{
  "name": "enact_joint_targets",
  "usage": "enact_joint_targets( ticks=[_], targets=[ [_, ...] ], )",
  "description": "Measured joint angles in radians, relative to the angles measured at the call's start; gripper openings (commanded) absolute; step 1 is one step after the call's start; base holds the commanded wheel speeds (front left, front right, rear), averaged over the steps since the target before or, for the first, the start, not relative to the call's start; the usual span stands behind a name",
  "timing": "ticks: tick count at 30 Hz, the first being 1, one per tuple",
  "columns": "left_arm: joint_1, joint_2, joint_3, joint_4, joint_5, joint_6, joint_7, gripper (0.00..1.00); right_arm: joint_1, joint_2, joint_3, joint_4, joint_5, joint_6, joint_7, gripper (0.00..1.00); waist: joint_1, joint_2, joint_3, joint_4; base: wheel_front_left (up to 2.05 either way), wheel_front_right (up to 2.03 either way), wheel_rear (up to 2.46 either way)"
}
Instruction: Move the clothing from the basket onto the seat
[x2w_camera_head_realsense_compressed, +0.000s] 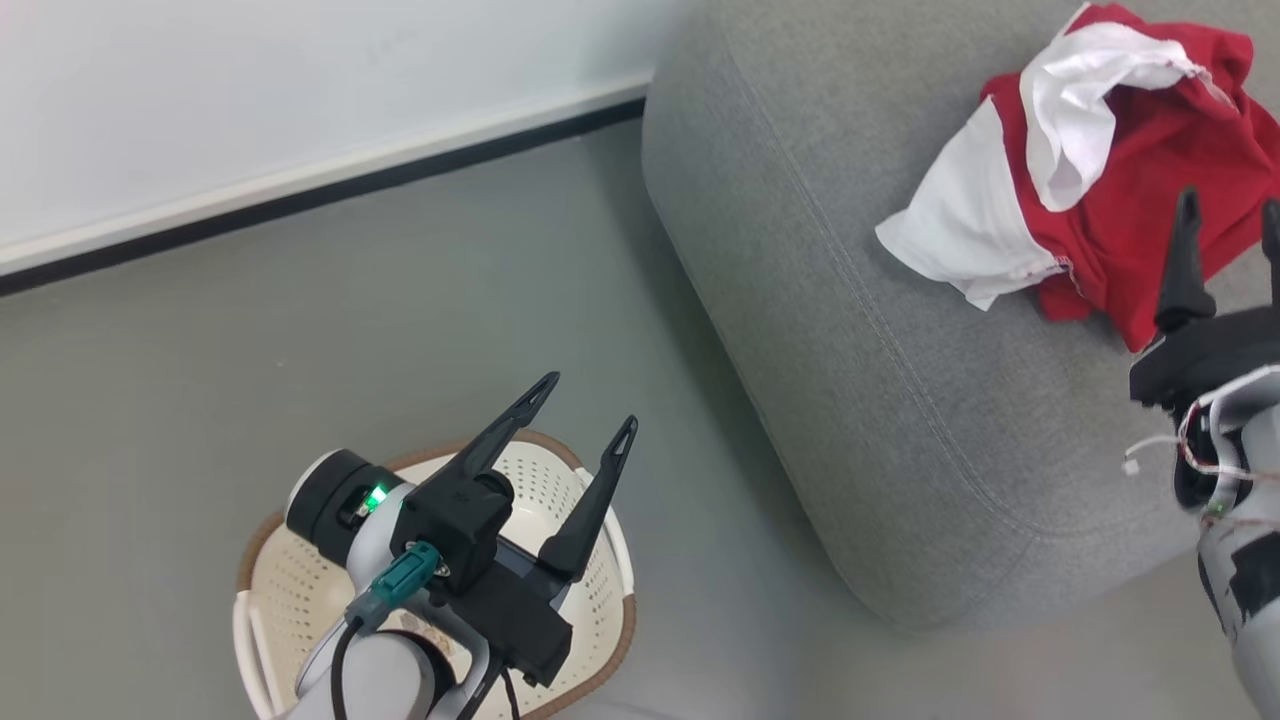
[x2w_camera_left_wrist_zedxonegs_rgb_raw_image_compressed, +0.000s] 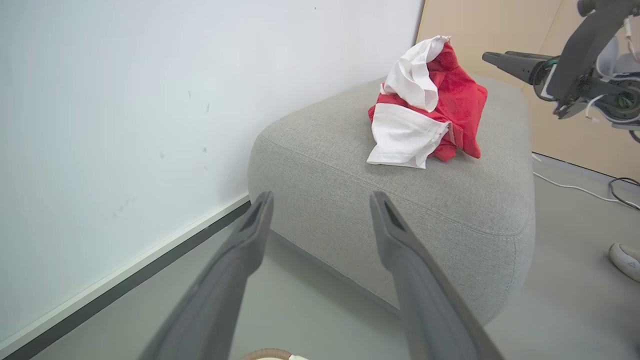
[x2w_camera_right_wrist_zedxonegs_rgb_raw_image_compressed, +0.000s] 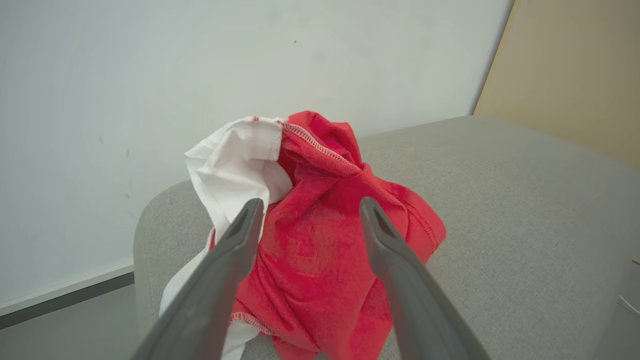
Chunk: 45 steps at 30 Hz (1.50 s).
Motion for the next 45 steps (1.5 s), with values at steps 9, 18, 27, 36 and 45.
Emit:
enact_joint_targets(
  ticks=[9,18,27,36,45],
  targets=[
    [0.066,-0.002,0.052,0.026,-0.023,0.055,-0.029,1.00,0.190,0.029,-0.005,-0.202,-0.033,-0.019,0.000,1.00,0.0000,0.0000,-0.067,0.072,0.00,0.00,0.00],
    [0.121,-0.002,0.101,0.039,-0.052,0.097,-0.055,1.00,0.323,0.053,0.004,-0.366,-0.057,-0.035,0.000,1.00,0.0001,0.0000,-0.126,0.150,0.00,0.00,0.00],
    [0.157,0.000,0.170,0.043,-0.062,0.123,-0.072,1.00,0.411,0.074,0.031,-0.461,-0.085,-0.044,0.000,1.00,0.0001,0.0000,-0.163,0.223,0.00,0.00,0.00],
    [0.194,0.004,0.246,0.054,-0.069,0.139,-0.090,1.00,0.457,0.087,0.053,-0.506,-0.109,-0.046,0.007,1.00,0.0001,-0.0001,-0.181,0.270,0.00,0.00,0.00],
    [0.233,0.012,0.297,0.059,-0.069,0.141,-0.097,1.00,0.460,0.099,0.070,-0.524,-0.123,-0.053,0.028,1.00,0.0003,0.0001,-0.184,0.285,0.00,0.00,0.00]
  ],
)
